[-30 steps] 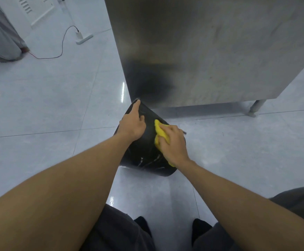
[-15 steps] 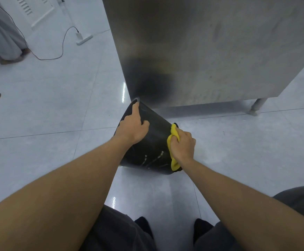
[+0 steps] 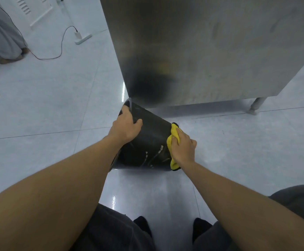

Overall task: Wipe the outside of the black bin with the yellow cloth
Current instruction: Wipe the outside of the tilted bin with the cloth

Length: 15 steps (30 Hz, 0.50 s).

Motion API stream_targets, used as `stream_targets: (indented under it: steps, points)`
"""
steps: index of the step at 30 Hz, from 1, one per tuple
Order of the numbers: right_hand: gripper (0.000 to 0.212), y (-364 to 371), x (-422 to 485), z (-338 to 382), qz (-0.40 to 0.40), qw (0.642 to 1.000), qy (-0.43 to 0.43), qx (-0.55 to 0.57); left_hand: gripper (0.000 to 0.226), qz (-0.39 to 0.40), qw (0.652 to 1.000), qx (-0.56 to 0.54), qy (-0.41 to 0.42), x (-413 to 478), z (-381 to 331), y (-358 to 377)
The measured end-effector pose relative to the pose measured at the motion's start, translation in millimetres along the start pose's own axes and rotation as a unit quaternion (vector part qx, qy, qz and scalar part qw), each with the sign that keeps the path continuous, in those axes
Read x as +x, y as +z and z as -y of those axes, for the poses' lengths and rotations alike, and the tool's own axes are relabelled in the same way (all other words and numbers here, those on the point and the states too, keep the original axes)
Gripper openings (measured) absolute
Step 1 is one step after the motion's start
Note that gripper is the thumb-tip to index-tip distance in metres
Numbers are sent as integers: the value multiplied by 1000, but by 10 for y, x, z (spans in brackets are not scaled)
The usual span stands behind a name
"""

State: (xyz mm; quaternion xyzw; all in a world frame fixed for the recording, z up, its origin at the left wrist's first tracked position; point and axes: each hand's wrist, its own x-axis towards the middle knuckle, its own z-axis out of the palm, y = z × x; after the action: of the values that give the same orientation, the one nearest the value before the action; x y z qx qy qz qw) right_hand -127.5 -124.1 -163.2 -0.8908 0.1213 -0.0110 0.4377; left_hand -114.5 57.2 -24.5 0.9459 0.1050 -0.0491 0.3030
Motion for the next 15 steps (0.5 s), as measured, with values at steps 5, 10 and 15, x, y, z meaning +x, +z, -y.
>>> stream_targets:
  steps: [5,10,15]
  points:
    - [47,8,-83,247,-19,996,-82,34,47,37,999,-35,-14,16,-64,60]
    - [48,50,-193,684,0,966,-247,77,39,19,998,-62,-2,84,-110,118]
    - [50,107,-156,575,3,970,-242,30,51,21,996,-83,-15,121,-44,79]
